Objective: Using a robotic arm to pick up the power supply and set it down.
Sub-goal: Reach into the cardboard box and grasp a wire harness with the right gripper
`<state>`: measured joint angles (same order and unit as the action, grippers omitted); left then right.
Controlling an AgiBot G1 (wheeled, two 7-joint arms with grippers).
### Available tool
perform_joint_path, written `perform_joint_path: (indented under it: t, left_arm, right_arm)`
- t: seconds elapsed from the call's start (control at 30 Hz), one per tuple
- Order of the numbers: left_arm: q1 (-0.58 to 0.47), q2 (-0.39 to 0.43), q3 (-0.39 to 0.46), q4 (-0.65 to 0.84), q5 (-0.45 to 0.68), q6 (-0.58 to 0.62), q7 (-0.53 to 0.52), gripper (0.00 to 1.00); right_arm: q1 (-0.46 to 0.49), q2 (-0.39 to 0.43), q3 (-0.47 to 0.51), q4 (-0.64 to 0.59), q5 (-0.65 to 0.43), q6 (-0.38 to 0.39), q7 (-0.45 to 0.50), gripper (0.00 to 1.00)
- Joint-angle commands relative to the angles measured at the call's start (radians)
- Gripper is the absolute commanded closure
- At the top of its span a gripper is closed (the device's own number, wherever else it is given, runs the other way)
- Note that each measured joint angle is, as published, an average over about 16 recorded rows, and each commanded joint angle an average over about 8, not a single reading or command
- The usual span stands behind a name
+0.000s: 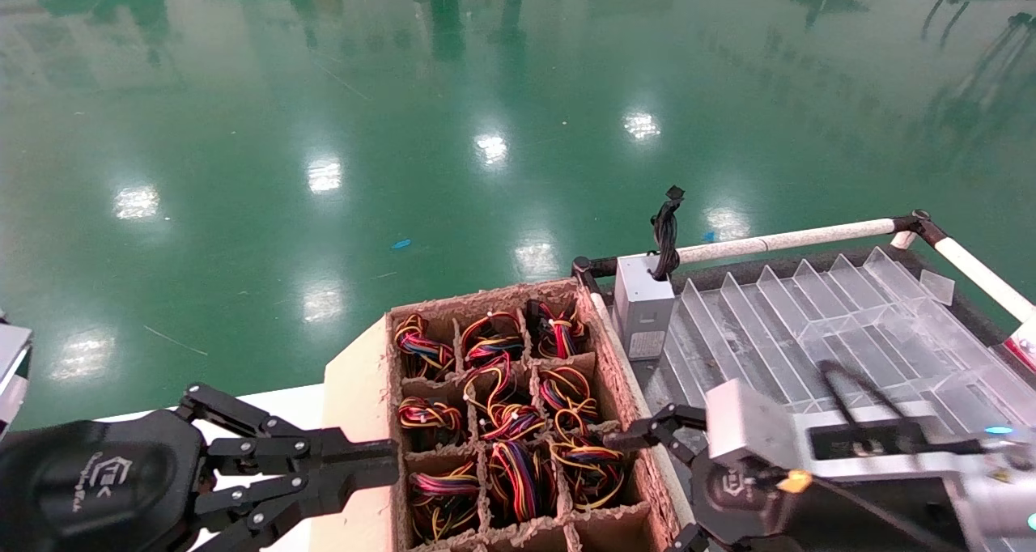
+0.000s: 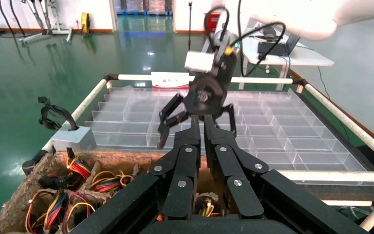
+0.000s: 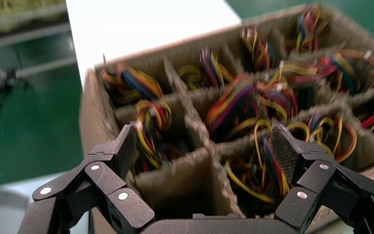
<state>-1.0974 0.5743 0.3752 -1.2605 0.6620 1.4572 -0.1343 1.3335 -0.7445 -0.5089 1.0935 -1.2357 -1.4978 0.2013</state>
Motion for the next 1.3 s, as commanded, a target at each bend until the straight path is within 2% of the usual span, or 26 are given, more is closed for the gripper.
perform_joint_path:
  t: [0.03,0.07,0.13,0.2,0.4,0.77,1.2,1.3]
  left_arm:
    - [0.000,0.000,0.000,0.000,0.000,0.000,0.000,1.00]
    - [0.000,0.000,0.000,0.000,0.000,0.000,0.000,1.00]
    - [0.000,0.000,0.000,0.000,0.000,0.000,0.000,1.00]
    - [0.000,0.000,0.000,0.000,0.000,0.000,0.000,1.00]
    - [0.000,0.000,0.000,0.000,0.000,0.000,0.000,1.00]
    - [0.000,0.000,0.000,0.000,0.000,0.000,0.000,1.00]
    - [0.000,0.000,0.000,0.000,0.000,0.000,0.000,1.00]
    - [0.000,0.000,0.000,0.000,0.000,0.000,0.000,0.97]
  right_arm:
    - [0.034,-0.025,-0.024,-0.032,-0.045,-0.013,-0.007,0.74]
    - [0.048,-0.037,-0.034,-0.051,-0.063,-0.015,-0.016,0.84]
    - [0.071,-0.060,-0.049,-0.089,-0.093,-0.015,-0.035,0.96]
    - [0.089,-0.081,-0.060,-0.126,-0.118,-0.013,-0.056,1.00]
    - [0.135,-0.132,-0.086,-0.217,-0.174,-0.001,-0.117,1.00]
    - [0.181,-0.193,-0.106,-0.351,-0.214,0.010,-0.199,1.00]
    - [0.213,-0.227,-0.128,-0.428,-0.253,0.018,-0.240,1.00]
    - [0.219,-0.232,-0.132,-0.438,-0.260,0.016,-0.246,1.00]
